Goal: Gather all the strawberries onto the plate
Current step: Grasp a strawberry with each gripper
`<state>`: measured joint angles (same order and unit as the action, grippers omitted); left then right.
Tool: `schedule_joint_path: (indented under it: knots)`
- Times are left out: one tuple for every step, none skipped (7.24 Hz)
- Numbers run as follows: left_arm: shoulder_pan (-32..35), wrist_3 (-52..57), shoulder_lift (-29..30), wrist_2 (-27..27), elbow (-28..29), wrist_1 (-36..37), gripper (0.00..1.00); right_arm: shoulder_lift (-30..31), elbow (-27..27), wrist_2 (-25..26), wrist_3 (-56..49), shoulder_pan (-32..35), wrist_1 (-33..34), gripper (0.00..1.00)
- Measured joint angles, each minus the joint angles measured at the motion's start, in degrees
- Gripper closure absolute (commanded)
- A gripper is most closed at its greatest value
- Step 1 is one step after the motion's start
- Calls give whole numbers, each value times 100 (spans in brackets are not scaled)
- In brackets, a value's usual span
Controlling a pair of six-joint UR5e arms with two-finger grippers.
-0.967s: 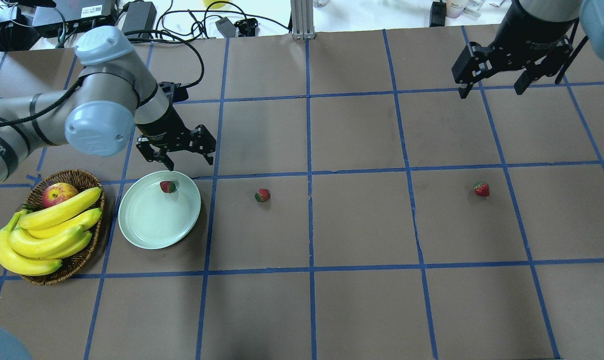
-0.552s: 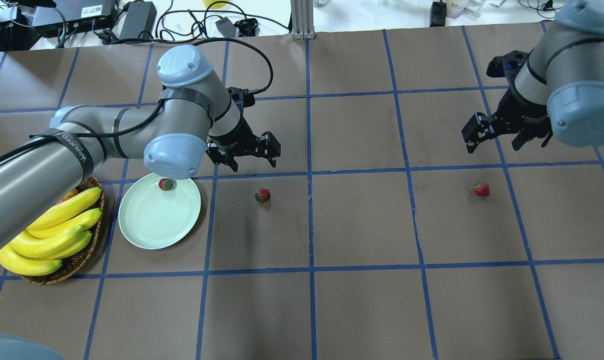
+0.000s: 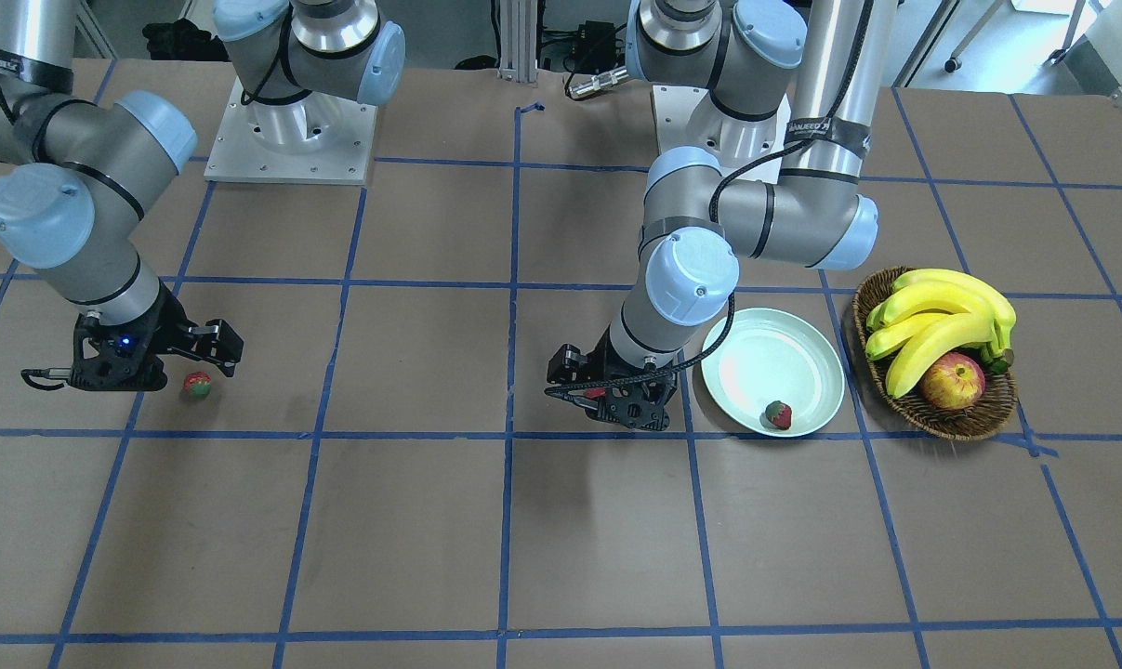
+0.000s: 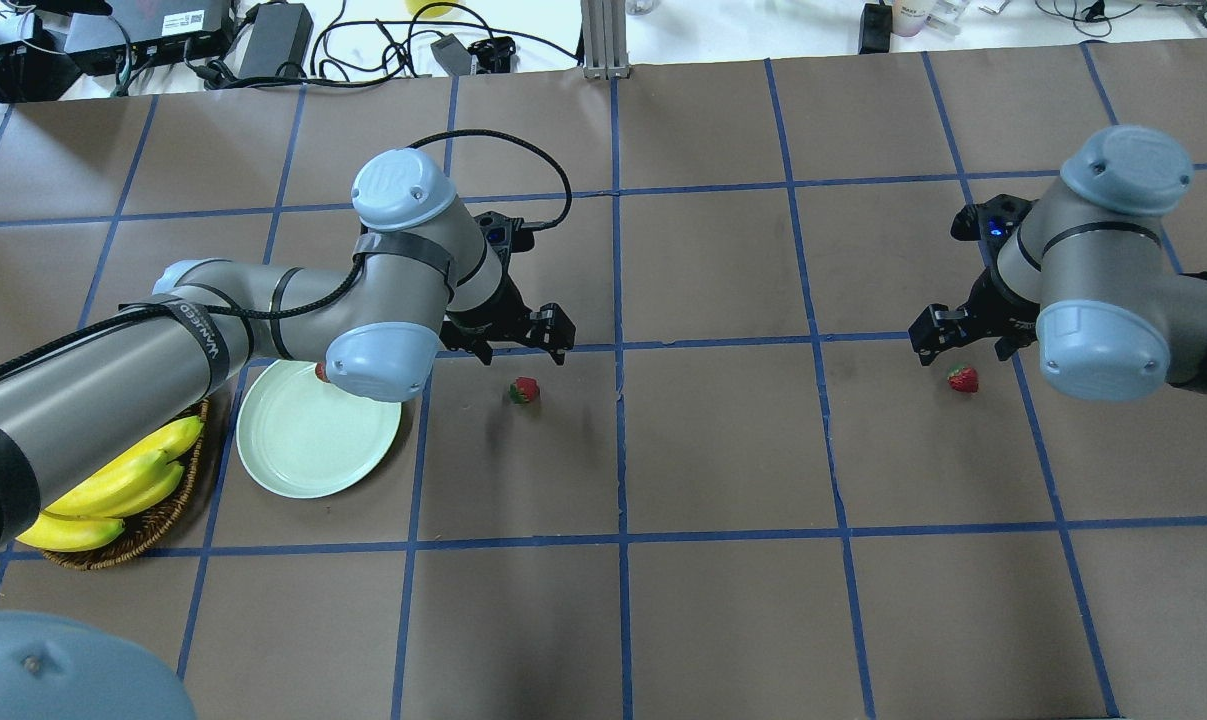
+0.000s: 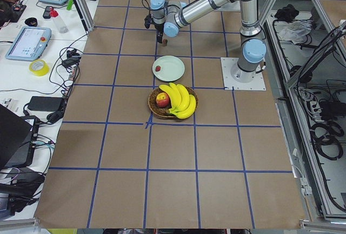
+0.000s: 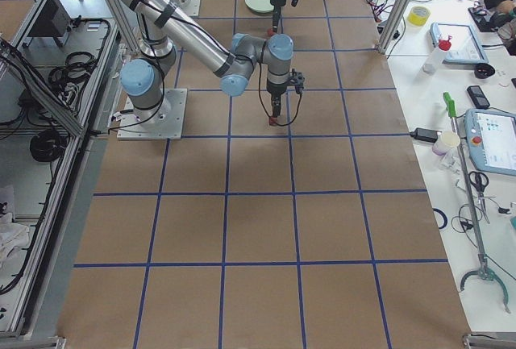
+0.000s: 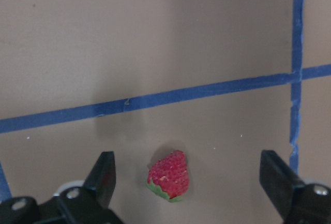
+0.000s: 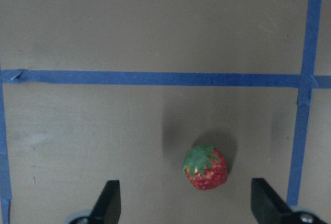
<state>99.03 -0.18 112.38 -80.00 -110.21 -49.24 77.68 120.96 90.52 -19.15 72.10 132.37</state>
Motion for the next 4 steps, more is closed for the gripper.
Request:
schedule_joint_path:
  knots:
    - [2, 45, 5, -60, -69, 10, 10, -106, 52, 15, -44, -36, 85, 18]
    - [2, 54, 9, -98, -106, 3, 39, -201, 74, 41, -113, -80, 163, 21]
    - [2, 61, 11, -113, -123, -22, 90, -268, 81, 58, -152, -114, 200, 27]
    - [2, 52, 18, -116, -128, -45, 100, -319, 86, 73, -168, -128, 226, 46]
